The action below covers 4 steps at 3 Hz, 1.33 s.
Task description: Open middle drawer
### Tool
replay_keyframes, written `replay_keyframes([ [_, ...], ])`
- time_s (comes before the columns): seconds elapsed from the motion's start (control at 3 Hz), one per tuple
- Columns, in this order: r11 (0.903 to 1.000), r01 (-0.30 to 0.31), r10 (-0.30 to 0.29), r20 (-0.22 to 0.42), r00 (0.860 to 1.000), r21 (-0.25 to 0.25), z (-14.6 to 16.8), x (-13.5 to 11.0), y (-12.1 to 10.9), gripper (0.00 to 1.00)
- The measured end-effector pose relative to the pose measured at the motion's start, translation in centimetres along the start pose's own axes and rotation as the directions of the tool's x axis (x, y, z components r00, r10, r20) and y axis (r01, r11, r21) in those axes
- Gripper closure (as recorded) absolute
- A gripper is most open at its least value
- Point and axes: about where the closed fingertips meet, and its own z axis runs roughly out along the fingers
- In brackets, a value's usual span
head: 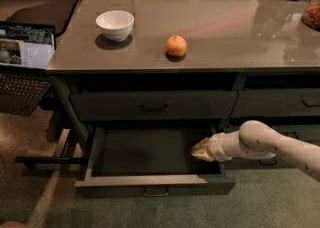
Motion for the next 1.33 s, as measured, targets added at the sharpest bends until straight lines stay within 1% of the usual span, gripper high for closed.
replay_keyframes([
  [0.33,0.9995,-0.027,0.026,-0.024,0.999,-0.017,1.9,1.1,-0.9,0.94],
  [0.67,0.9956,-0.048,0.041,-0.082,0.996,-0.081,3.9,2.4,-1.2,1.00],
  [1.0,0.9885,-0.074,0.057,-0.128,0.990,-0.132,5.0,3.7,-0.7,1.00],
  [1.33,0.9827,-0.089,0.063,-0.161,0.985,-0.162,5.2,4.4,0.1,1.00],
])
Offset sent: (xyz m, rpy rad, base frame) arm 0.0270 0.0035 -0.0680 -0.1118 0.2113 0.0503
